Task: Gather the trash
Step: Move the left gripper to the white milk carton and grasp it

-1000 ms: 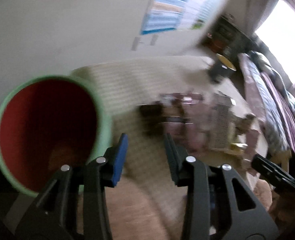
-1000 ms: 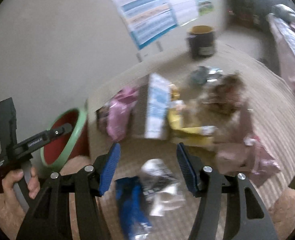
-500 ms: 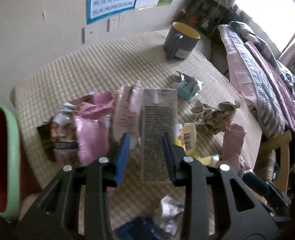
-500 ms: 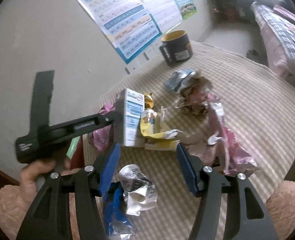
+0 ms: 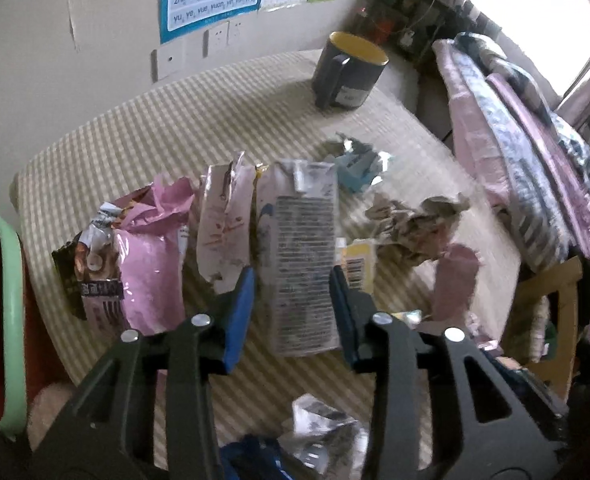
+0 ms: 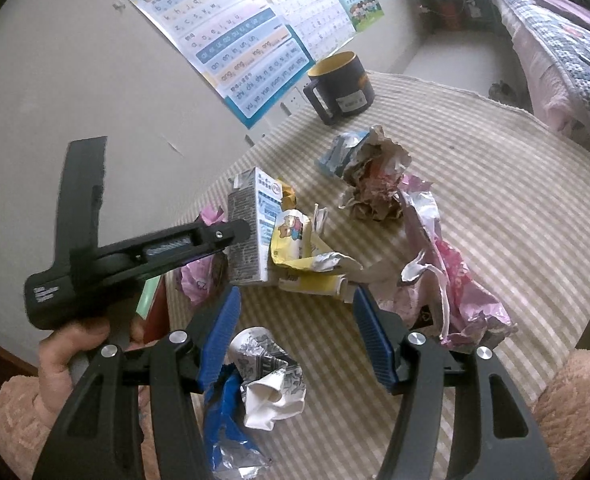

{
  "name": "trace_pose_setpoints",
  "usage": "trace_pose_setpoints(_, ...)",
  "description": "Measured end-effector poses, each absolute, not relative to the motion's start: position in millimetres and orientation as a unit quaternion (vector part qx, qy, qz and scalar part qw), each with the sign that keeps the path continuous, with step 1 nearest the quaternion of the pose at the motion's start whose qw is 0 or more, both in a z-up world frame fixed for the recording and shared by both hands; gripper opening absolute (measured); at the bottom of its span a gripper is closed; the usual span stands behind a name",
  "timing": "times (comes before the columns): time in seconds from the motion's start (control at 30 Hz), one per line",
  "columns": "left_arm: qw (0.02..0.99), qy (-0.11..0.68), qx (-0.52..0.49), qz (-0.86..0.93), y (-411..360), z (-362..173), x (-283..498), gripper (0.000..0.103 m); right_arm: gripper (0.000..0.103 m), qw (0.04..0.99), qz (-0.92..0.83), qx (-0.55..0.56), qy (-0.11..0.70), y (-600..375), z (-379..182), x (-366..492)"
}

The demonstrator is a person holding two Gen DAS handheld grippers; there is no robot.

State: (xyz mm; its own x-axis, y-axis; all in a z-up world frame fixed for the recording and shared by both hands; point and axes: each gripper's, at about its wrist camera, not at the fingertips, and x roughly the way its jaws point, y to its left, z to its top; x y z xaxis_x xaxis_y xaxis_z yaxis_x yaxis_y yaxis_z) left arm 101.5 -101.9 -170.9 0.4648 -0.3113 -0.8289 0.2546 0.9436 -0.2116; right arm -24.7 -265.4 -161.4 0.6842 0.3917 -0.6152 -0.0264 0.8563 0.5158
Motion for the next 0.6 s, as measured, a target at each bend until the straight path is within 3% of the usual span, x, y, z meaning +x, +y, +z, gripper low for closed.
trace_pose_setpoints(0.43,0.863,0.476,0.028,-0.166,-126.9,-171.0,104.5,0.046,0.058,0.881,0.119,0.241,0.39,-262.5,-164.5,-20.6)
trace_pose_setpoints(0.53,0.859,0.484,0.046,-0.161,-132.4,-177.0,109.1,0.046,0.058,0.88,0.121,0.24,0.393,-261.7,-166.1,-19.6)
trace_pose_setpoints(0.6,0.855,0.494,0.027,-0.154,-126.9,-183.0,113.9,0.041,0.058,0.88,0.121,0.24,0.392,-262.6,-165.7,-19.3)
